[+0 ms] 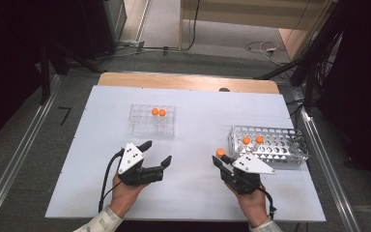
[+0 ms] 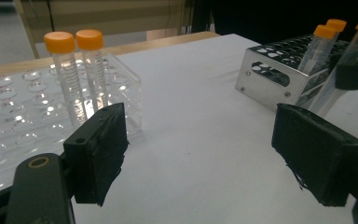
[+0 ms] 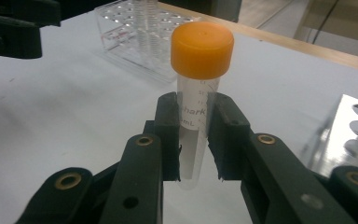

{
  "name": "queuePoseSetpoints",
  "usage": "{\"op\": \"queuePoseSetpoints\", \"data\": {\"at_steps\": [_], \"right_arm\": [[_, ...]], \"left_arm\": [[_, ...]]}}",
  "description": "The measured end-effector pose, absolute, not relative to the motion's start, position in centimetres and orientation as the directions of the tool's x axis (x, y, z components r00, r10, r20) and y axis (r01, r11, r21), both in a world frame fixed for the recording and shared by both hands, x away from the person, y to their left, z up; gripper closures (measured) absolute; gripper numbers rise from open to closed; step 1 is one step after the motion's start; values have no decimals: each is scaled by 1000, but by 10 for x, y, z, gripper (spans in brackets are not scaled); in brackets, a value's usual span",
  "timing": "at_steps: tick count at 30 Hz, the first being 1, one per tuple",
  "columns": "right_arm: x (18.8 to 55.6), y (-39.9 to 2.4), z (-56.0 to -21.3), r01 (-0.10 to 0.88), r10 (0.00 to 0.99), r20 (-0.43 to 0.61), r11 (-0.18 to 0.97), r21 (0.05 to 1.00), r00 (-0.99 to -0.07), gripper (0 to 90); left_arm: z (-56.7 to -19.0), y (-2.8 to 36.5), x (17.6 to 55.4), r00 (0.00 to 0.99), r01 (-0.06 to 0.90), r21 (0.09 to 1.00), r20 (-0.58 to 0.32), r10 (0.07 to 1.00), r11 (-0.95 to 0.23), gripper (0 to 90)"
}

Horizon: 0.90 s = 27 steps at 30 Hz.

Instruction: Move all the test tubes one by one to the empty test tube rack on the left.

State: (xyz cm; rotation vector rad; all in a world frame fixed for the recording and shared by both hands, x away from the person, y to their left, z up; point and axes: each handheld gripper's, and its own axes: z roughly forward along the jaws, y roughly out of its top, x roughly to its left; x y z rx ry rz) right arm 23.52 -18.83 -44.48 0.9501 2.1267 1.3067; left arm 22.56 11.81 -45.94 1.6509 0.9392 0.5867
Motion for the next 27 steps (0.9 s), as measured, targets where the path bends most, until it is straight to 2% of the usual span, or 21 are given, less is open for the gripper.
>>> {"op": "queuePoseSetpoints", "data": {"at_steps": [17,24,27], "right_arm": [[246,-129,-459,299,680,-41,375,877,-732,721],[247,-107,-461,289,644,-36,392,874,-764,721],[246,-99,-462,285,632,-35,398,872,-775,721]], "left_arm": [[-452,110,221,611,271,959,-101,785,-87,217],[-449,105,220,629,259,962,-99,771,-88,244],[-449,104,220,637,255,963,-99,765,-88,281]]}}
